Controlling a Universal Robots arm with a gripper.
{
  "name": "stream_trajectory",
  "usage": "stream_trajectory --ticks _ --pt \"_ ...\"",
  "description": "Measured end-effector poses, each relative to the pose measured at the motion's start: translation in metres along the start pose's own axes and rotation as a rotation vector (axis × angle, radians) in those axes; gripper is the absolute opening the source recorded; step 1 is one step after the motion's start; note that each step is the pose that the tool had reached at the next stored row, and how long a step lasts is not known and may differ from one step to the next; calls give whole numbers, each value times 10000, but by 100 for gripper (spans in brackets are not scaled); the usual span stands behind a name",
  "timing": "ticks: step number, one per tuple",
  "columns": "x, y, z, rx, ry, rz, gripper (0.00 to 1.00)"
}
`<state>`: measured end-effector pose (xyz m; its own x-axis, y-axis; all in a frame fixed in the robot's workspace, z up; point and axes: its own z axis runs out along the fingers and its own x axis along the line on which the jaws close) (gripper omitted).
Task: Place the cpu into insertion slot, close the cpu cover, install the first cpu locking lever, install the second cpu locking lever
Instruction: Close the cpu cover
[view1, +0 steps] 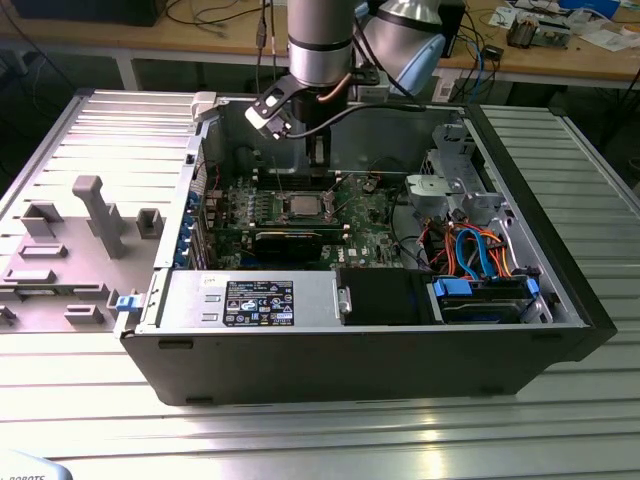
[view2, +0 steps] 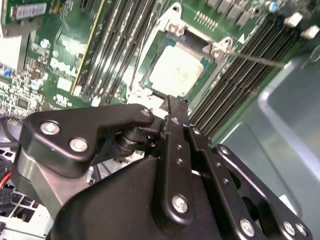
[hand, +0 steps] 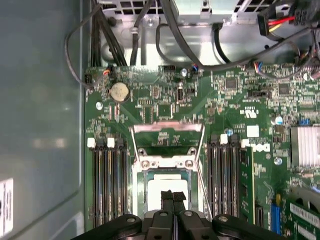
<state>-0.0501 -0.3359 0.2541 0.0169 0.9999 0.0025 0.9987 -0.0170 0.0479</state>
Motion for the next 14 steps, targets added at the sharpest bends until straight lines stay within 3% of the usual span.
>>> stream_trajectory --ticks 2,5,10,12,14 --pt "1 50 3 81 -1 -2 11" --pt "1 102 -1 327 -8 -1 11" --pt "2 112 -136 348 -6 -1 11" --pt "3 130 -141 355 -4 -1 11" --pt "3 190 -138 395 -7 1 11"
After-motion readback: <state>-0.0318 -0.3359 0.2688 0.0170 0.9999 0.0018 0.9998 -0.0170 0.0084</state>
